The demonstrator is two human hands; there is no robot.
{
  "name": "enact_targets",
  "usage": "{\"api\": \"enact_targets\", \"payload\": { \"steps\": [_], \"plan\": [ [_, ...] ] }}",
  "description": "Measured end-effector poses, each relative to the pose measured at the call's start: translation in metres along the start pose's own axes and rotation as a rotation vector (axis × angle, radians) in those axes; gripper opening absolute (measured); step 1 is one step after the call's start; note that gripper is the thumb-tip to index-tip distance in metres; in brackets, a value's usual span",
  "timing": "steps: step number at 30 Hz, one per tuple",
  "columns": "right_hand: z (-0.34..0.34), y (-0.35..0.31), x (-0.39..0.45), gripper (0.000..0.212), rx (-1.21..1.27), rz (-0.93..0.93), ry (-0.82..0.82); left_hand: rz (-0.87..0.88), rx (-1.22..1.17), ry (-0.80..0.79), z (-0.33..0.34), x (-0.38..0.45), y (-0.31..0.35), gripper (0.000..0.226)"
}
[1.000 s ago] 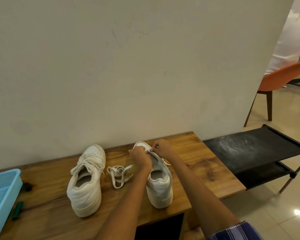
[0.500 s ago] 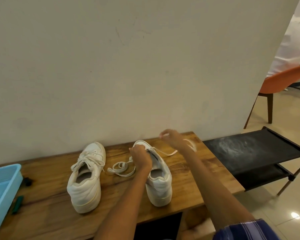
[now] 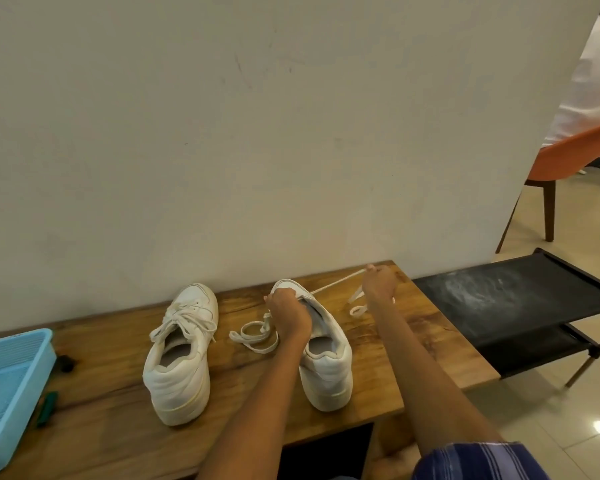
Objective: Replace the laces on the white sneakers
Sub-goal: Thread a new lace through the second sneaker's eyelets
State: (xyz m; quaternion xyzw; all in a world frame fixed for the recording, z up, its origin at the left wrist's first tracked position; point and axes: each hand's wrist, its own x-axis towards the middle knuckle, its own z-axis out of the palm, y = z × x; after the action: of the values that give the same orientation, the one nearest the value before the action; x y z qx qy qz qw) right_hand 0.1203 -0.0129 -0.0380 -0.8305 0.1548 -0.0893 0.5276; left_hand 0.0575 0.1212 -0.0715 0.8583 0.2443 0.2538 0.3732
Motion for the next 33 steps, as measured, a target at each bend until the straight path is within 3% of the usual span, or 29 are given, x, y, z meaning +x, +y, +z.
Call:
{"api": "enact_targets", "payload": {
  "steps": [1, 4, 6, 9, 12, 15, 19, 22, 25, 27, 31, 33],
  "plan": [
    [-0.005, 0.001, 0.003, 0.025, 0.07, 0.046, 0.004, -0.001, 0.007, -0.005, 0.0, 0.0, 0.0, 0.03],
    [-0.001, 0.003, 0.0, 0.034, -0.016, -0.134, -0.209, 0.041, -0.033, 0.002, -0.002, 0.0, 0.002, 0.027],
    [0.004, 0.003, -0.008, 0.047, -0.097, -0.162, -0.377, -0.004, -0.079, 0.062, -0.011, -0.002, 0.007, 0.002],
    [0.004, -0.008, -0.02, 0.048, -0.109, -0.152, -0.575, -0.296, -0.143, 0.178, -0.025, -0.002, 0.005, 0.039],
    [0.01, -0.023, -0.035, 0.047, -0.329, -0.195, -0.751, -0.627, -0.198, -0.084, -0.029, 0.0, -0.01, 0.061],
    [0.023, -0.023, -0.044, 0.038, -0.445, -0.258, -0.748, -0.663, -0.267, -0.256, -0.029, 0.009, -0.02, 0.06],
    [0.021, -0.023, -0.043, 0.041, -0.43, -0.288, -0.721, -0.71, -0.467, -0.202, -0.028, 0.028, -0.02, 0.032],
    [0.01, -0.028, -0.042, 0.039, -0.424, -0.283, -0.726, -0.619, -0.615, 0.021, -0.044, 0.038, -0.01, 0.023],
    [0.004, -0.044, -0.037, 0.034, -0.301, -0.252, -0.628, -0.419, -0.629, 0.136, -0.072, 0.061, 0.015, 0.022],
    [-0.001, -0.063, -0.038, 0.035, -0.199, -0.237, -0.556, -0.286, -0.682, 0.153, -0.095, 0.074, 0.037, 0.02],
    [-0.011, -0.107, -0.047, 0.041, -0.165, -0.375, -0.536, -0.02, -0.652, 0.112, -0.135, 0.087, 0.086, 0.021],
    [-0.02, -0.131, -0.053, 0.034, -0.069, -0.41, -0.512, 0.067, -0.667, 0.078, -0.151, 0.086, 0.11, 0.02]
  ]
}}
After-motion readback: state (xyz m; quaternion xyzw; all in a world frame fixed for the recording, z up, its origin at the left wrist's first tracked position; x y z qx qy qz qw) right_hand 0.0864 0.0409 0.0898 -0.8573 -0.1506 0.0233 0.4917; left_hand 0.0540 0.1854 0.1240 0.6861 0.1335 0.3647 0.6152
